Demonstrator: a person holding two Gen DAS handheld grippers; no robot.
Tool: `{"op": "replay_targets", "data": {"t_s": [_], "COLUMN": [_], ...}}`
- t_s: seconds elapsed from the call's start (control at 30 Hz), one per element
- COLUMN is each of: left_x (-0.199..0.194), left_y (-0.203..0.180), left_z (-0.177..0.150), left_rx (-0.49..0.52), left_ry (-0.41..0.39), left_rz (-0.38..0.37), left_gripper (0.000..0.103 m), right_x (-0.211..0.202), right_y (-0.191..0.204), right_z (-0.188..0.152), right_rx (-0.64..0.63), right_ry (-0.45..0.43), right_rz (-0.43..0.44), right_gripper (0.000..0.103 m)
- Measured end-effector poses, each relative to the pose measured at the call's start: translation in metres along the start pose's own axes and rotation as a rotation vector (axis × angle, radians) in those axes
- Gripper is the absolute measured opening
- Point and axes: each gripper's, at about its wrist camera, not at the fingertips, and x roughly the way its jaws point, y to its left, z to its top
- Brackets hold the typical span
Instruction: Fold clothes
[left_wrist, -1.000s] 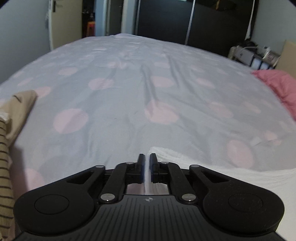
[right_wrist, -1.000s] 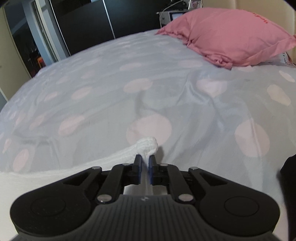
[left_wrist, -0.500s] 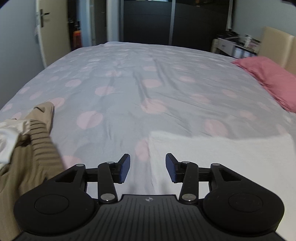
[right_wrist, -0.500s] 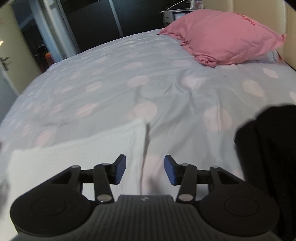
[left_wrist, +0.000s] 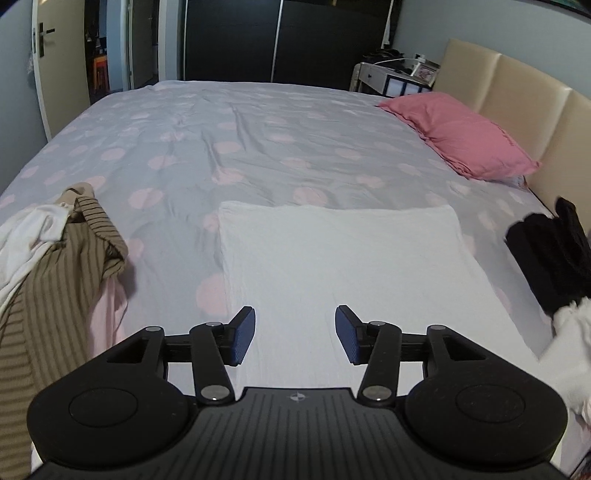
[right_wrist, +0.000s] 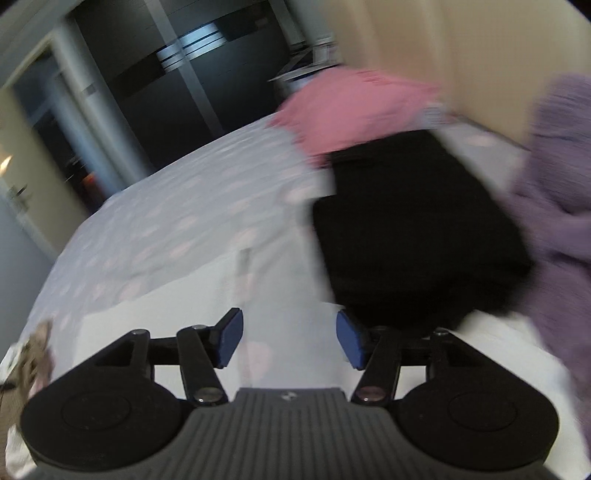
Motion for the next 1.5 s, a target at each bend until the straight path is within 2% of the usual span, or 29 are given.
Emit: {"op": "replay_targets", "data": {"t_s": [0.07,0.13,0.27,0.37,0.43,0.53,0.63,0.7,0.83,0.97,1.1,1.3,1.5], "left_x": [-0.014,-0.026,-0.041,-0.047,-0.045,-0.04,-0.035,-0.034,-0.032,-0.033,-0.032,-0.037,-0.045], "left_y": [-0.008,-0.011,-0.012,-0.013,-0.01,-0.004,0.003,0.005,0.007,0.001,-0.009,-0.031,-0.051], "left_z": [-0.009,-0.018,-0.033,-0.044,-0.052,-0.065,-0.073,-0.078,-0.082,-0.084,-0.085,-0.086,-0.09], "left_rx": [0.01,-0.015,-0.06,-0.068,-0.089,-0.119,-0.144,-0.154,-0.157,-0.156,-0.141,-0.128,-0.072], "left_ry": [-0.014,-0.027,-0.027,-0.049,-0.033,-0.012,0.012,0.016,0.024,0.022,0.034,0.034,0.028], "left_rz": [0.032,0.023,0.016,0.035,0.033,0.044,0.058,0.064,0.06,0.037,-0.002,-0.096,-0.171], "left_gripper": [0.046,0.046,0.046,0.047,0.047,0.047,0.047,0.047,0.047,0.047,0.047,0.047,0.046], "right_x": [-0.015,-0.022,-0.019,-0.01,-0.002,0.01,0.018,0.021,0.016,0.006,-0.008,-0.027,-0.017], "right_y": [-0.031,-0.061,-0.109,-0.139,-0.155,-0.169,-0.182,-0.179,-0.164,-0.131,-0.073,0.024,0.111], "right_z": [-0.01,-0.021,-0.034,-0.041,-0.045,-0.049,-0.053,-0.051,-0.045,-0.042,-0.045,-0.065,-0.117], "right_rx": [0.072,0.135,0.168,0.265,0.308,0.329,0.355,0.334,0.279,0.192,0.048,-0.084,-0.105], "right_ry": [-0.01,-0.011,-0.013,0.001,0.011,0.024,0.038,0.036,0.011,0.042,0.065,0.076,0.131], "right_rz": [-0.065,-0.12,-0.271,-0.31,-0.327,-0.336,-0.317,-0.31,-0.293,-0.254,-0.182,-0.016,0.163], "right_gripper": [0.064,0.064,0.064,0.063,0.063,0.056,0.044,0.028,0.014,0.012,0.012,0.012,0.011]}}
